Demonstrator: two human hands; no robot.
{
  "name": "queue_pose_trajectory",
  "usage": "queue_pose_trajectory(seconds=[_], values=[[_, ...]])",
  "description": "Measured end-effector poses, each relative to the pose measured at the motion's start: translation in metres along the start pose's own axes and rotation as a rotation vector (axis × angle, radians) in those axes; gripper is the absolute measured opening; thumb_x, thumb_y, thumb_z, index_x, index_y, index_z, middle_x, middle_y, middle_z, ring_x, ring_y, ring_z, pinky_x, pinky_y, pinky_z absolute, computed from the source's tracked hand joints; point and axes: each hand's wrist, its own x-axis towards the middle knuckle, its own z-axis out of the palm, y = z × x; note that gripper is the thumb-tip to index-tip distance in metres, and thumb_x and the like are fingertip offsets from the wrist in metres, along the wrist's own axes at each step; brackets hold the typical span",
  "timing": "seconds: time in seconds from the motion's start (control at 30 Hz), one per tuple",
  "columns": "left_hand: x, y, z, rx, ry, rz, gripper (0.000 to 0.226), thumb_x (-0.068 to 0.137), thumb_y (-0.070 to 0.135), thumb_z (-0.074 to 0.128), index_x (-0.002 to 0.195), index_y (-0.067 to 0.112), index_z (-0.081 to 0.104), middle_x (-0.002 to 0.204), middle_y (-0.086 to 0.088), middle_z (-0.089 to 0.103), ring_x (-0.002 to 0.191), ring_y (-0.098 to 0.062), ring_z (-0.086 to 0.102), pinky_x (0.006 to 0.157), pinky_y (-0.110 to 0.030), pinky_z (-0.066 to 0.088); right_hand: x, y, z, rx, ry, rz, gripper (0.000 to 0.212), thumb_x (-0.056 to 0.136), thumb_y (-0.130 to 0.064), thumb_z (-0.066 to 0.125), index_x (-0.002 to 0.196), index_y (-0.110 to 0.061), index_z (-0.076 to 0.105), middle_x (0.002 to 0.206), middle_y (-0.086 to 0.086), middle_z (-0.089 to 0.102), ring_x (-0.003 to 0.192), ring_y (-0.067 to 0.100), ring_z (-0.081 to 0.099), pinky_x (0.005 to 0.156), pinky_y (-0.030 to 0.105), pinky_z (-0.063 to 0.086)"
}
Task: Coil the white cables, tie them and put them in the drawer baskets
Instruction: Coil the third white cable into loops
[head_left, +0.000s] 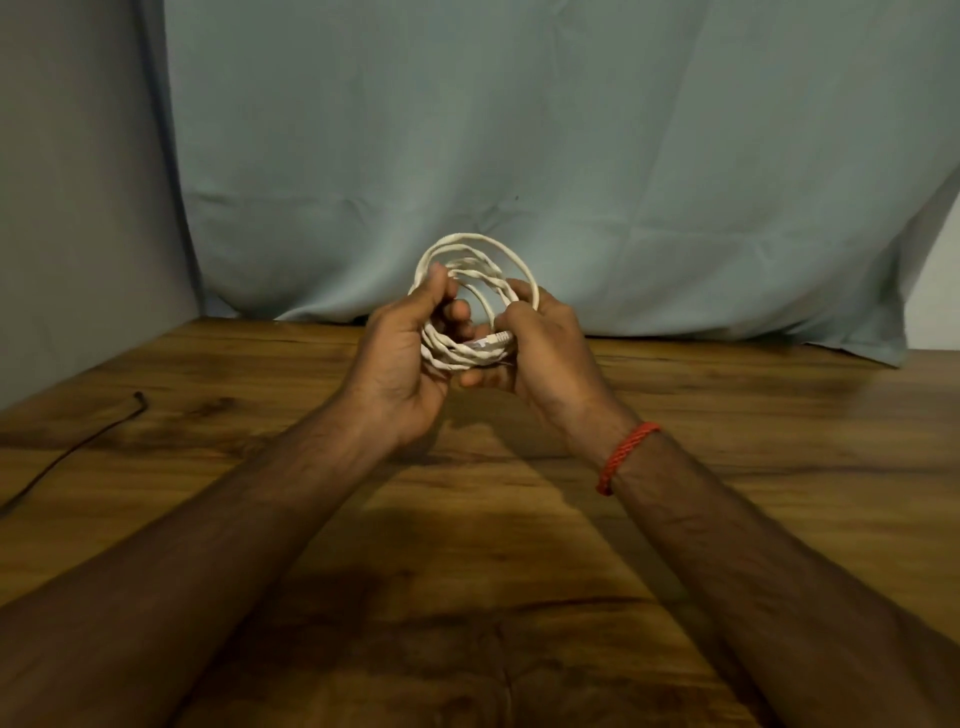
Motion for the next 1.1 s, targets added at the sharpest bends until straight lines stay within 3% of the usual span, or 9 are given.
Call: queue_pose_trajectory(seconds=[0.1, 0.2, 0.33, 0.4, 0.57, 0.67, 0.83, 1.0, 1.1], values=[[0.002, 0.003, -0.001, -0.037, -0.011, 0.021, 0.034, 0.101, 0.039, 0.050, 0.077, 0.016, 0.055, 0.047, 0.005, 0.045, 0.052, -0.011, 0.052, 0.054, -0.025, 0.051, -0.004, -0.006, 0.001, -0.120, 0.007, -0.019, 0.033, 0.099, -0.010, 0.043, 0.131, -0.019, 0.047, 0.102, 0.011, 0.068, 0.082, 0.023, 0.071, 0.055, 0.035, 0.059], [0.004, 0.007, -0.005, -0.027, -0.032, 0.063, 0.041, 0.096, 0.046, 0.053, 0.068, 0.018, 0.048, 0.040, 0.006, 0.035, 0.042, -0.009, 0.043, 0.050, -0.024, 0.042, -0.005, -0.006, -0.003, -0.323, 0.160, -0.185, 0.050, 0.091, -0.015, 0.063, 0.135, -0.024, 0.041, 0.099, 0.003, 0.064, 0.085, 0.021, 0.069, 0.067, 0.042, 0.062], [0.009, 0.015, -0.017, -0.053, -0.042, 0.087, 0.046, 0.092, 0.049, 0.059, 0.061, 0.018, 0.045, 0.037, 0.006, 0.033, 0.037, -0.010, 0.037, 0.055, -0.027, 0.031, -0.011, -0.017, -0.010, -0.373, 0.168, -0.447, 0.048, 0.088, -0.010, 0.073, 0.127, -0.017, 0.047, 0.075, 0.007, 0.067, 0.051, 0.019, 0.065, 0.044, 0.033, 0.054], [0.011, 0.018, -0.022, -0.061, -0.052, 0.091, 0.046, 0.091, 0.047, 0.061, 0.058, 0.018, 0.046, 0.037, 0.006, 0.034, 0.036, -0.011, 0.036, 0.055, -0.027, 0.032, -0.016, -0.021, -0.009, -0.347, 0.116, -0.460, 0.040, 0.089, -0.012, 0.076, 0.122, -0.015, 0.053, 0.072, 0.010, 0.068, 0.048, 0.021, 0.067, 0.043, 0.037, 0.056], [0.011, 0.017, -0.022, -0.082, -0.028, 0.054, 0.044, 0.084, 0.047, 0.062, 0.054, 0.019, 0.047, 0.038, 0.006, 0.035, 0.041, -0.010, 0.037, 0.054, -0.024, 0.041, -0.015, -0.013, -0.005, -0.322, 0.071, -0.379, 0.034, 0.092, -0.020, 0.074, 0.123, -0.011, 0.064, 0.073, 0.009, 0.073, 0.055, 0.018, 0.071, 0.060, 0.045, 0.063], [0.012, 0.018, -0.022, -0.105, -0.007, 0.025, 0.047, 0.090, 0.045, 0.059, 0.054, 0.021, 0.044, 0.040, 0.005, 0.036, 0.045, -0.010, 0.038, 0.064, -0.029, 0.045, -0.014, -0.006, -0.005, -0.540, 0.039, -0.502, 0.037, 0.098, -0.029, 0.064, 0.129, -0.008, 0.065, 0.076, 0.005, 0.073, 0.063, 0.015, 0.071, 0.067, 0.042, 0.061], [0.008, 0.020, -0.014, -0.170, 0.047, -0.002, 0.042, 0.094, 0.041, 0.058, 0.062, 0.018, 0.046, 0.043, 0.004, 0.042, 0.042, -0.010, 0.047, 0.049, -0.023, 0.049, -0.011, 0.000, -0.008, -0.932, -0.134, -0.649, 0.039, 0.097, -0.033, 0.063, 0.128, -0.009, 0.066, 0.094, 0.011, 0.061, 0.083, 0.019, 0.058, 0.070, 0.033, 0.049], [0.003, 0.014, -0.004, -0.145, 0.041, 0.014, 0.049, 0.101, 0.050, 0.049, 0.063, 0.019, 0.048, 0.058, 0.001, 0.053, 0.059, -0.014, 0.056, 0.054, -0.026, 0.051, -0.004, 0.001, -0.015, -1.125, -0.101, -0.794, 0.034, 0.095, -0.037, 0.057, 0.105, -0.011, 0.076, 0.083, 0.009, 0.064, 0.074, 0.026, 0.061, 0.062, 0.039, 0.051], [0.001, 0.013, 0.000, -0.109, 0.034, 0.039, 0.051, 0.101, 0.055, 0.046, 0.063, 0.019, 0.050, 0.057, 0.001, 0.054, 0.059, -0.015, 0.057, 0.053, -0.026, 0.048, -0.006, -0.001, -0.015, -1.164, -0.004, -0.897, 0.028, 0.091, -0.039, 0.064, 0.093, -0.014, 0.077, 0.073, 0.003, 0.062, 0.068, 0.021, 0.058, 0.053, 0.031, 0.040]])
